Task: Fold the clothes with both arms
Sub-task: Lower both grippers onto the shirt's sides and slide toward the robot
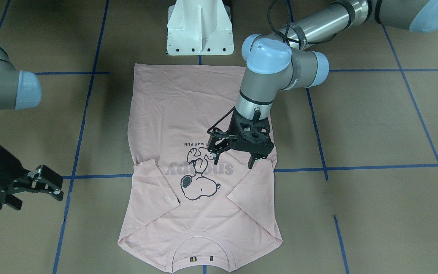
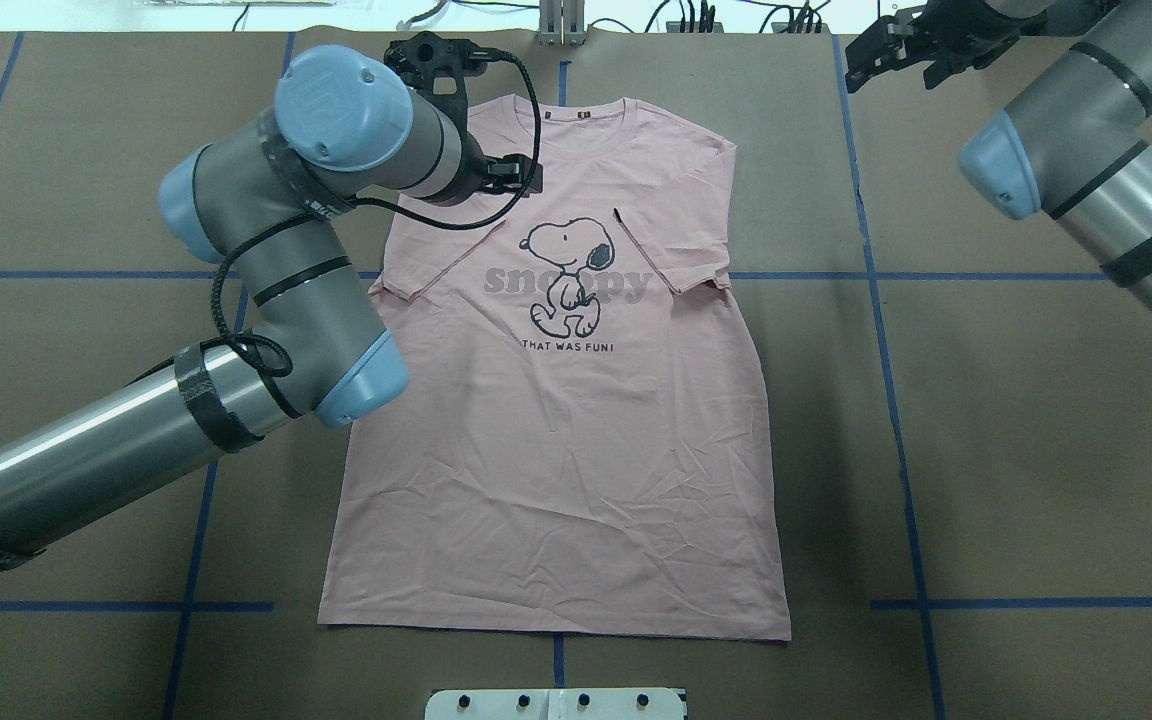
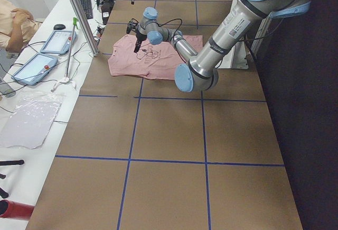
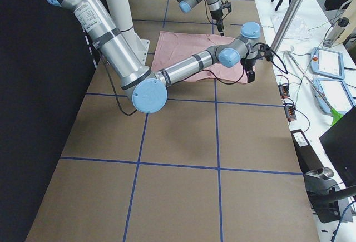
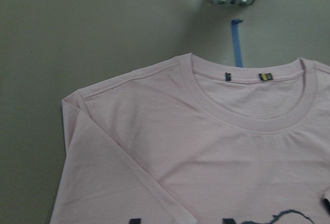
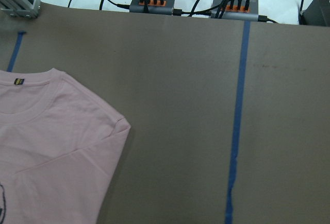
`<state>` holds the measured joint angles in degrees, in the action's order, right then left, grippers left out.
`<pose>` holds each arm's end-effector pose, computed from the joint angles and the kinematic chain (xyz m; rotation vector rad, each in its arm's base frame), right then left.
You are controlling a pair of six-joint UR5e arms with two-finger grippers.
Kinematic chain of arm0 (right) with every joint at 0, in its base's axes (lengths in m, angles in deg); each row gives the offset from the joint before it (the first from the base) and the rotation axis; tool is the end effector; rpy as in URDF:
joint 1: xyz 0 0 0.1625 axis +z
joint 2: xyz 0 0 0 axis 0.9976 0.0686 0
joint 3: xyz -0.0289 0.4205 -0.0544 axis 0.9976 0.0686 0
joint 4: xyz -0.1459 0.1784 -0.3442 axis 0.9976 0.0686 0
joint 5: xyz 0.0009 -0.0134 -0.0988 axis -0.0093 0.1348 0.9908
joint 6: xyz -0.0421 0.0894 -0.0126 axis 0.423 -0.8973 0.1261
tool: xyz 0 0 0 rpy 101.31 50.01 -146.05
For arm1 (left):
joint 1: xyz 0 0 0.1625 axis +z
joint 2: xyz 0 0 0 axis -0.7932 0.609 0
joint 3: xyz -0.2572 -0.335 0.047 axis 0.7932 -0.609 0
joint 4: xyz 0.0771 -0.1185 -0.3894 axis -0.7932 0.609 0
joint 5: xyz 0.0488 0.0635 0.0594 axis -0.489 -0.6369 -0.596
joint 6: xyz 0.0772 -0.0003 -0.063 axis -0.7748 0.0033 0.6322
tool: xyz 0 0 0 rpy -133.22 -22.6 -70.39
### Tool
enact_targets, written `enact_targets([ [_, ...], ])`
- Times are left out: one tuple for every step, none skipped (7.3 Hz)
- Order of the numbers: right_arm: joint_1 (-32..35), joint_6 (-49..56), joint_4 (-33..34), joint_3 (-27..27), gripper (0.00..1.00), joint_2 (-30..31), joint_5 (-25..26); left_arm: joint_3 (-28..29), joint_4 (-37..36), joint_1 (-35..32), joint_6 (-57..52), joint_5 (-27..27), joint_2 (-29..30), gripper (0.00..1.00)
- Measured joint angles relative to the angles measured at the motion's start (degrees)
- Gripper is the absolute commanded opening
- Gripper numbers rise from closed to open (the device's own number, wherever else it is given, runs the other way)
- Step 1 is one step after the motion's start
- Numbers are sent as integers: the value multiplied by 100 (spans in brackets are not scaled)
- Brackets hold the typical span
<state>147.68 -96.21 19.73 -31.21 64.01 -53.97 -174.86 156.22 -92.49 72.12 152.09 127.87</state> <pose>-0.2667 -0.6603 0.3182 0.3071 -0.8861 0.0072 0.4860 -0.5591 0.1741 0.4737 0.9896 -0.0938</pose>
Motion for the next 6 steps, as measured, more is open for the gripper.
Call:
enact_targets([
  [-479, -757, 48, -590, 100, 228, 496, -440, 3, 52, 0, 79, -266, 100],
  [-1019, -1546, 110, -1276, 100, 564, 997, -922, 17, 171, 5, 149, -584, 100],
  [-1613, -2288, 365, -2095, 100, 966, 1519, -1444, 21, 374, 39, 174, -942, 100],
  [-2268, -3015, 906, -2955, 99, 1302, 2078, -1941, 25, 621, 266, 145, -1362, 100],
  [-2945, -3768, 1452, -3635, 98, 1536, 2604, -2389, 31, 925, 657, -8, -1804, 100],
  [-3628, -4515, 1743, -4029, 95, 1699, 3152, -2750, 39, 1297, 1056, -260, -2218, 100],
])
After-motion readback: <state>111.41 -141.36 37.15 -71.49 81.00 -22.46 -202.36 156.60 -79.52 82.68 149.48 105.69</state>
